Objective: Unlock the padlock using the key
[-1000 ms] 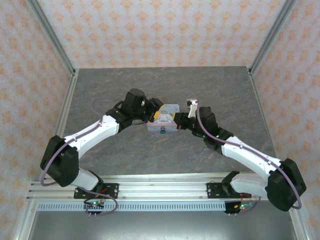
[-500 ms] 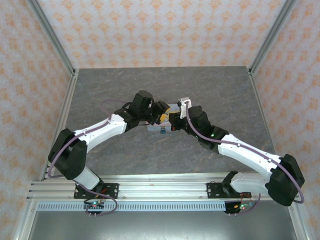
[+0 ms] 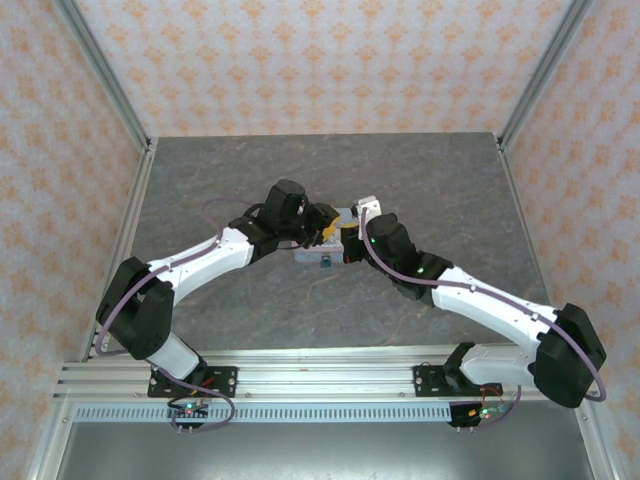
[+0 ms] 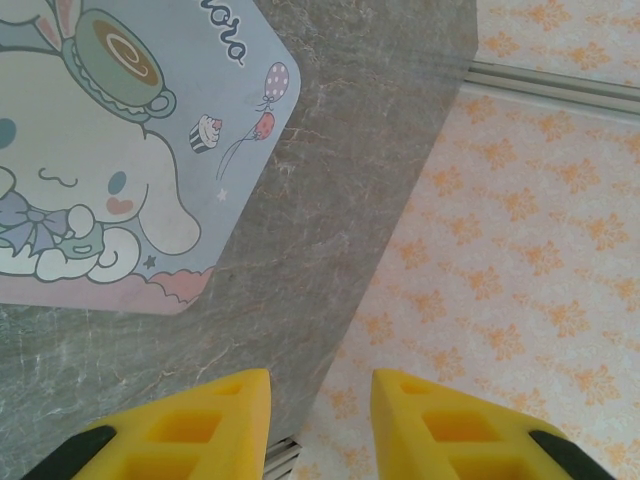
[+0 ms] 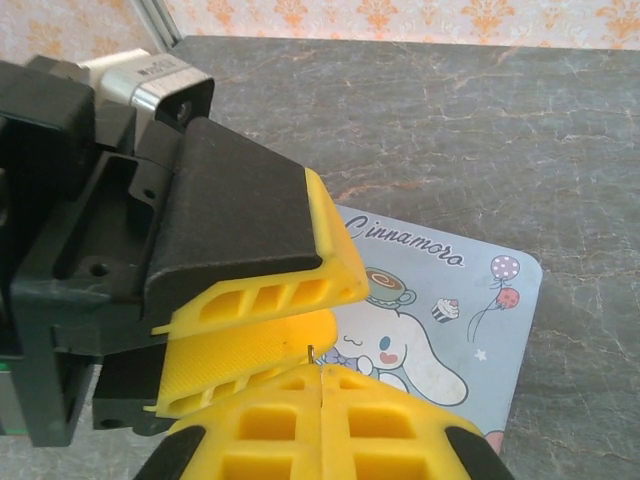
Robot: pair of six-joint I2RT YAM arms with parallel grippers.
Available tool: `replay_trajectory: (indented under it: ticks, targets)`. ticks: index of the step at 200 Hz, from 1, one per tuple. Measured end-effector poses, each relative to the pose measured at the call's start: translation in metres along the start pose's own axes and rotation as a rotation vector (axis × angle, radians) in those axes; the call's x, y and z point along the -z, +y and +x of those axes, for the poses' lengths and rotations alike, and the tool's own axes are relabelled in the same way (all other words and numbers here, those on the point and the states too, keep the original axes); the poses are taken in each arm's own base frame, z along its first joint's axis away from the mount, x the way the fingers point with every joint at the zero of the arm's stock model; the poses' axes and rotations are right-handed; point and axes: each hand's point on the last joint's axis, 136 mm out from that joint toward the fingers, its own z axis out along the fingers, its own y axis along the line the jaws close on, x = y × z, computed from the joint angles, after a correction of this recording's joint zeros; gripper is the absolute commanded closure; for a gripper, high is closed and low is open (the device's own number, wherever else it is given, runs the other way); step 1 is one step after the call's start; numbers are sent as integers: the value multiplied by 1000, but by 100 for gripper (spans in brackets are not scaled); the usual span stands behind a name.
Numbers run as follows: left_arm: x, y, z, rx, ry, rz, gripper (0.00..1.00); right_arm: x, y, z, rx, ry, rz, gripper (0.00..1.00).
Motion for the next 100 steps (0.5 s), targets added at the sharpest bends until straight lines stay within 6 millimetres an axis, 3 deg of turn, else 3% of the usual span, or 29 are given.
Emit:
replay_trajectory:
  ticks: [100]
  targets:
    - [-9, 2, 8, 0, 27, -6, 74, -8, -2, 8, 9, 26, 13, 100]
